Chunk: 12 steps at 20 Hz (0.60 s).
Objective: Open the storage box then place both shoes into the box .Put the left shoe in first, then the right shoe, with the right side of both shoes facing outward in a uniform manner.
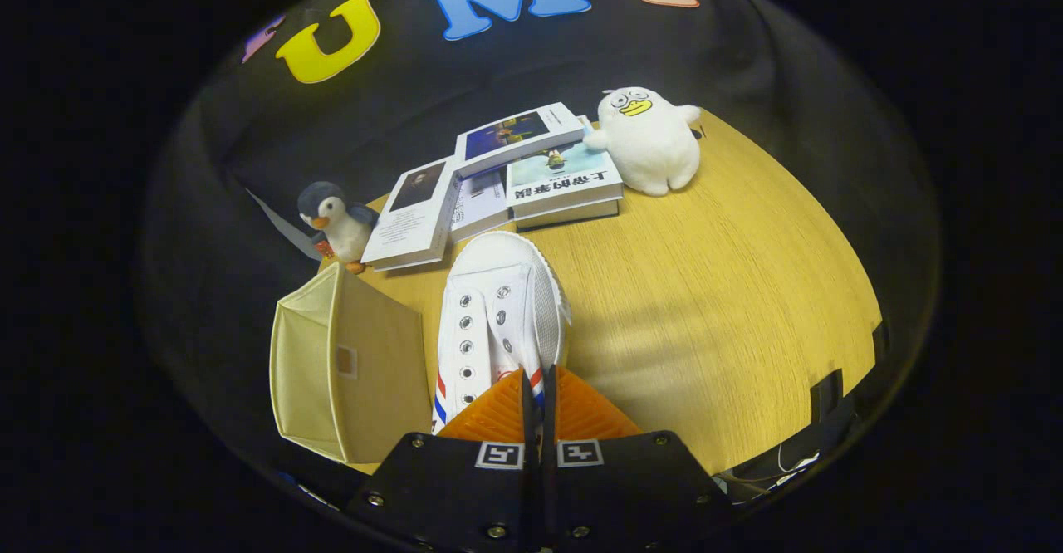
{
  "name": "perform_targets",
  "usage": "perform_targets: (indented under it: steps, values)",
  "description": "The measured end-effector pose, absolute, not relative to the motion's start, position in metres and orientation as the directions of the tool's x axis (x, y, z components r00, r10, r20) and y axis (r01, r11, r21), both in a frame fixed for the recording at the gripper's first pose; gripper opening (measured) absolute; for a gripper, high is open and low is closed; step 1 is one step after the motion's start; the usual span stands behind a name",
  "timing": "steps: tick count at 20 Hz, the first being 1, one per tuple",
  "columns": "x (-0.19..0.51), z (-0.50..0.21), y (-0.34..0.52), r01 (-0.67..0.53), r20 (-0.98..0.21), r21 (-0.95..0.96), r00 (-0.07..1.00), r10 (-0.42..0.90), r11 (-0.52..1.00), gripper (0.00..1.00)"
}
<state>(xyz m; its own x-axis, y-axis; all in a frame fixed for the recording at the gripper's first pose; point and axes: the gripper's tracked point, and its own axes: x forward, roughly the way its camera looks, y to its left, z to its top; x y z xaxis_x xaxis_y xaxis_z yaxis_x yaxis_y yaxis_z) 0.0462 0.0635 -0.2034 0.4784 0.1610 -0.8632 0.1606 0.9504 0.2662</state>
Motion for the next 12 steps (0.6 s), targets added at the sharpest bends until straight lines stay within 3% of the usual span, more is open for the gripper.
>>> perform_targets:
  steps: [12]
  values:
    - [0.063, -0.16, 0.177, 0.076, -0.827, 0.31, 0.513, 0.229, 0.948, 0.0]
